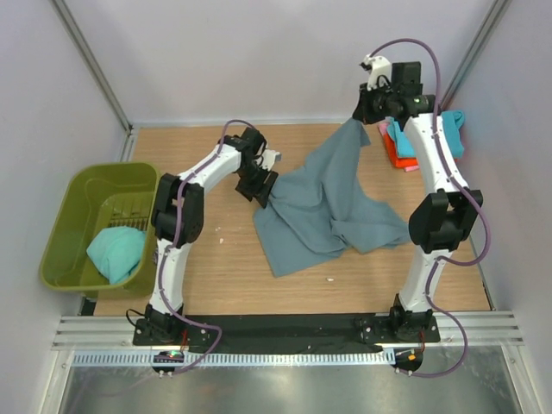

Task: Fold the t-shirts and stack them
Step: Flatten the tshirt out

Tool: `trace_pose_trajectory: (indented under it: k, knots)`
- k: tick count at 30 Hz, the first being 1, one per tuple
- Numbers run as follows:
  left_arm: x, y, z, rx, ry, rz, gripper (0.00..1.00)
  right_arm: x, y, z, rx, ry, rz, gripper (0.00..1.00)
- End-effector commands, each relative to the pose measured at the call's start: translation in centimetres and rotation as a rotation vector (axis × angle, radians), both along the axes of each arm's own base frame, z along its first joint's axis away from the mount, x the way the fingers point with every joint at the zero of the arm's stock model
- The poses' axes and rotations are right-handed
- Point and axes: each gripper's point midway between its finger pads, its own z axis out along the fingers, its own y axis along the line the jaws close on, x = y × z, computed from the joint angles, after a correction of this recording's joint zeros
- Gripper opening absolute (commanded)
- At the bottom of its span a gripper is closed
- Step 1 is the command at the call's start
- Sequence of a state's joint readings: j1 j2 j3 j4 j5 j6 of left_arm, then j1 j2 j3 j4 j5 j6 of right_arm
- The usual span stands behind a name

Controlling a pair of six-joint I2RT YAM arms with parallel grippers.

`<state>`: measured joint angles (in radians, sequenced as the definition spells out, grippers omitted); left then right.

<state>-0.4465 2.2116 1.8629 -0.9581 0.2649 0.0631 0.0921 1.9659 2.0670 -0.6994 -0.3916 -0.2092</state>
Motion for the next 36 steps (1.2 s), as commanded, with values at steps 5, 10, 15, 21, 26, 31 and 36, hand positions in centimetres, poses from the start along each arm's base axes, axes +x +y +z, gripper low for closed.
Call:
trace_pose_trajectory:
  k: [5,10,15,21,26,31,36]
  knots:
    - [-0.4,-1.1,-0.2,-0.057,0.064,-0.010,0.57,-0.7,-2.0,4.6,-0.021,-0.120,-0.039,0.01]
    - [-1.0,-1.6,-0.4,-0.095,0.096,-0.039,0.29,-0.4,-2.4,3.7,-0.023,-0.107,-0.048,0.01]
    - [-1.2,-1.2,1.5,-0.096,0.067,-0.050,0.00,0.2,-3.7,4.2,-0.044,-0.126,-0.088,0.01]
    - [2.2,4.3,13.0,-0.094,-0.266,0.053,0.00,-0.4,-6.0,11.0,-0.056,-0.284,-0.151,0.01]
    - [4.0,10.5,23.6,-0.065,-0.578,0.125,0.00,-2.5,-8.5,16.1,-0.101,-0.418,-0.190,0.01]
    - [0.6,11.5,29.1,-0.085,-0.698,0.095,0.00,-5.9,-8.2,19.7,-0.073,-0.481,-0.185,0.01]
    - [-4.2,11.6,27.9,-0.118,-0.624,0.073,0.00,-9.8,-7.4,19.2,-0.056,-0.457,-0.153,0.01]
